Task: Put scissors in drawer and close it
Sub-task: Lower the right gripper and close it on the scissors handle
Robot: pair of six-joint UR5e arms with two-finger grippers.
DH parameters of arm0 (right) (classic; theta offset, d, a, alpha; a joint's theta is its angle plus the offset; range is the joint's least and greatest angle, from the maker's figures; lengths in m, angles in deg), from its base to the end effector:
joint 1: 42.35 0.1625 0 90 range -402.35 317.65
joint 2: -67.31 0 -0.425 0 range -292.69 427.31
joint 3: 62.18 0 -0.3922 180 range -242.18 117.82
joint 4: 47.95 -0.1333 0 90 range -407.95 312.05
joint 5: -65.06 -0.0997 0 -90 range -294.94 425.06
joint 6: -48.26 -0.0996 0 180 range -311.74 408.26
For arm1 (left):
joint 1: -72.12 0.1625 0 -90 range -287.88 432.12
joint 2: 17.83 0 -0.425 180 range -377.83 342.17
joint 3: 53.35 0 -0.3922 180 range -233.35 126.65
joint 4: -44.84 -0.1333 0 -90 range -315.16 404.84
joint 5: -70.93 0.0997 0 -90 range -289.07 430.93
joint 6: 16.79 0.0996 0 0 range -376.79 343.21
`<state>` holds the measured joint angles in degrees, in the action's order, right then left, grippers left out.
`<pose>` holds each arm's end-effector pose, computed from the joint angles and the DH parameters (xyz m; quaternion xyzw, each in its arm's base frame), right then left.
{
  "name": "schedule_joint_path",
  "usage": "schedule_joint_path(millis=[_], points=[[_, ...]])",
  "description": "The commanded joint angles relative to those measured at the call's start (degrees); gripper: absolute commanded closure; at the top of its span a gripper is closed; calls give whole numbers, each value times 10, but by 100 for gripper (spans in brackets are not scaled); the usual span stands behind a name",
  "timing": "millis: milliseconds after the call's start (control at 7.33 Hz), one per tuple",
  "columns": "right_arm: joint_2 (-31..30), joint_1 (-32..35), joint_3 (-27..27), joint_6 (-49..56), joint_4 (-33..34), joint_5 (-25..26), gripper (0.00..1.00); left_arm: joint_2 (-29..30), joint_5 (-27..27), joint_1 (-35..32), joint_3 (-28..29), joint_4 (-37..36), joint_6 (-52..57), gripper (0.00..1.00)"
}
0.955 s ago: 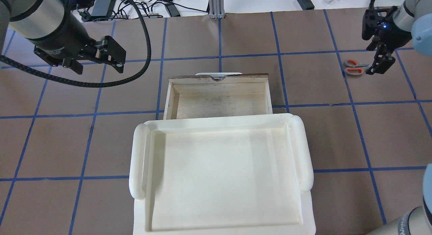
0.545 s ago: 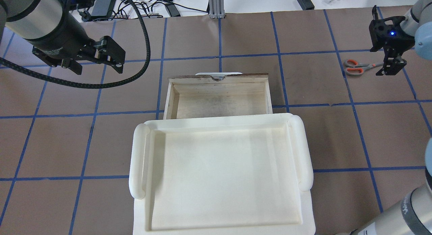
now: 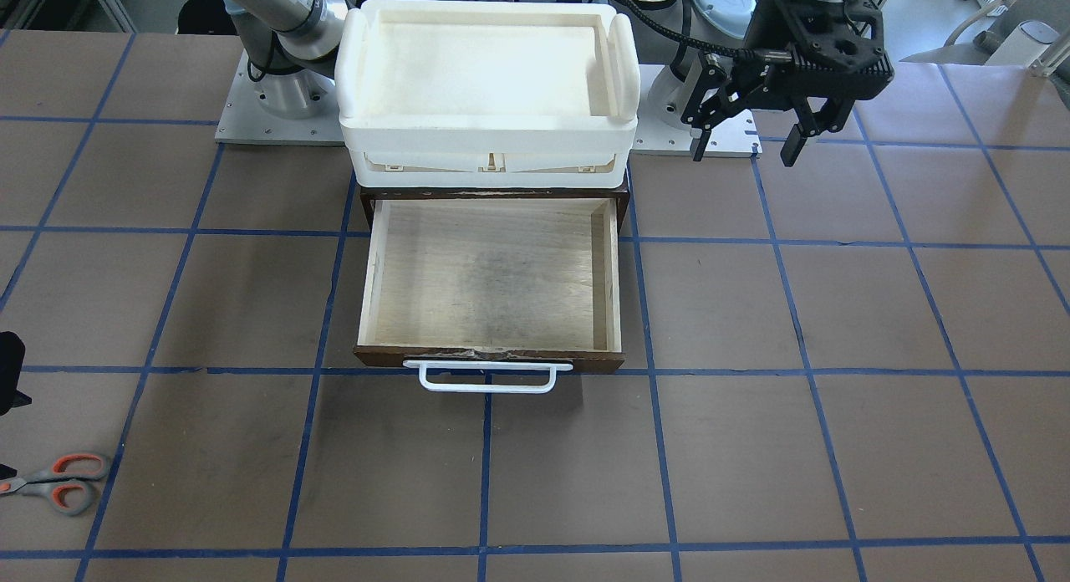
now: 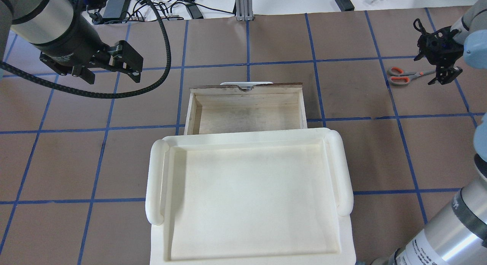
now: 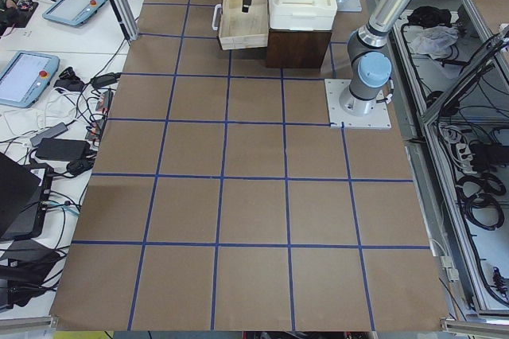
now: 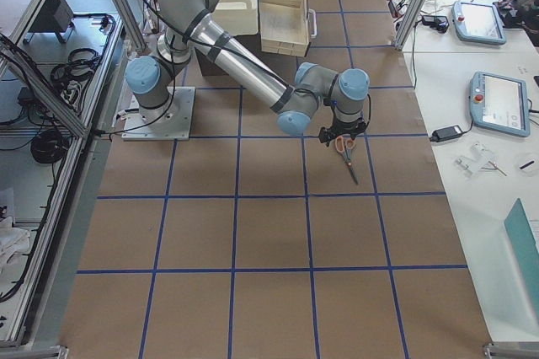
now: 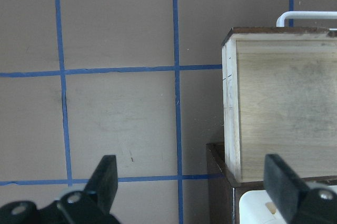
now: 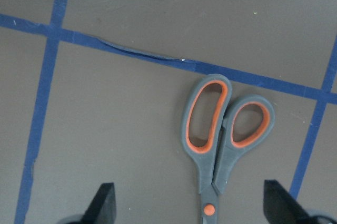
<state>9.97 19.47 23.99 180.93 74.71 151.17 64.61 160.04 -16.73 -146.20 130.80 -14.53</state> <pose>-0.1972 -0.6647 0.2387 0.7904 -0.6107 0.0390 0.0273 -0.1258 -0.4513 0.5327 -0.0103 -0.9970 0.0765 0.0055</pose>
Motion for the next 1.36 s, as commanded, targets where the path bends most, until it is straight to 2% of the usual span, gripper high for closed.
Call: schedule_joint_path(millis=[0, 273, 955, 1091, 1227], points=[[33, 0, -8, 7, 40, 2, 1, 3, 1, 0, 0, -1, -1, 0], [49, 0, -10, -1, 70, 1, 4, 2, 1, 0, -1, -1, -1, 0], [86, 0, -34, -29, 74, -6, 4, -3, 2, 3, -1, 3, 0, 0], [86, 1, -34, -42, 74, -5, 10, -3, 2, 3, -1, 3, -1, 0], [86, 1, -33, -42, 74, -2, 35, -4, 2, 3, -1, 3, 0, 0]])
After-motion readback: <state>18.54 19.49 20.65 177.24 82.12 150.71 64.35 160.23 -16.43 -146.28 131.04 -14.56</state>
